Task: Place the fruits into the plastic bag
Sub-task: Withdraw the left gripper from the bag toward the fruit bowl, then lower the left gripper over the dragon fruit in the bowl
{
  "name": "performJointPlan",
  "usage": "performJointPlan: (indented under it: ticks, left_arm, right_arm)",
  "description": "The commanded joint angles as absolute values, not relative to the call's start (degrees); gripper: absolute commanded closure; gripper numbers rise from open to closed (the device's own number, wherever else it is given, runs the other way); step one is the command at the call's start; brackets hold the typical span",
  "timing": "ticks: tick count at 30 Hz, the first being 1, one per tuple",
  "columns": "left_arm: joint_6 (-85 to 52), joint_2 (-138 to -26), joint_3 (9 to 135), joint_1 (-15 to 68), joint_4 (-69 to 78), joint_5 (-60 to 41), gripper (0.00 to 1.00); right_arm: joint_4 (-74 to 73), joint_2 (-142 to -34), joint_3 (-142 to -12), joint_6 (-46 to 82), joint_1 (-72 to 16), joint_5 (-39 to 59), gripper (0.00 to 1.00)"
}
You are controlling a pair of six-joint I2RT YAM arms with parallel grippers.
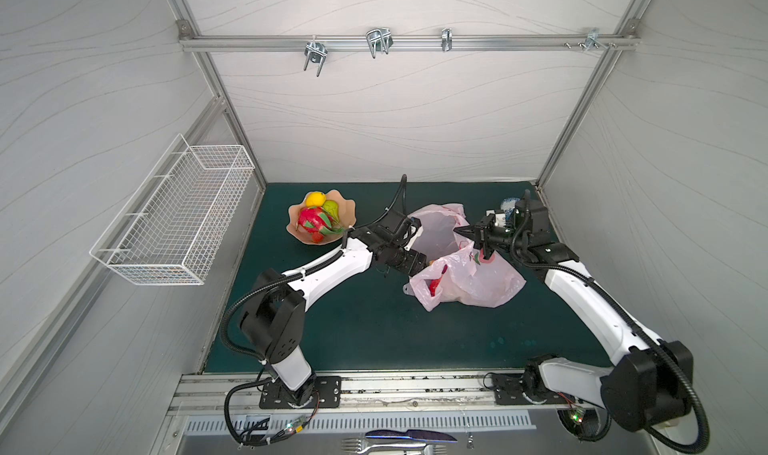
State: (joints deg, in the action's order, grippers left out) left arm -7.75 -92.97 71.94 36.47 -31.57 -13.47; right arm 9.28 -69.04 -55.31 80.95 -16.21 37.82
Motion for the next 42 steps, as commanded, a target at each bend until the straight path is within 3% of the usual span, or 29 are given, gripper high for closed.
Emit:
performJointPlan:
  ticks: [1,11,17,20,27,42]
  left_arm:
    - [-7.93,-89.06,70.86,34.75,-29.09,-15.42,0.14]
    - [-10.46,-78.93,66.47,27.72,-30.4,-19.12,0.14]
    - [-14.62,-75.87,67.91,18.93,-34.92,-10.84,0.13]
    - [-15.93,-77.67,70.78,15.66,-39.54,-1.97,0.12]
    - [-17.67,-84.17,75.76,8.42,-42.91,4.22,0.05]
    - [-26.57,-102.5,89.41,-2.3,-43.58,4.59,0.01]
  right_arm:
    - [10.37,-68.59,-55.81,80.46,-15.55,38.77,1.0]
    - [10.46,-69.94,-56.59,80.23,-15.38,38.79,1.0]
    - [10.29,-70.7,-56.88,80.07,-15.38,39.01,1.0]
    - [10.04,-70.99,-56.87,80.07,-15.38,39.2,1.0]
    - [10.37,-71.04,-57.0,79.55,-15.37,39.12,1.0]
    - [11.0,-71.14,-56.95,78.51,-15.38,38.86,1.0]
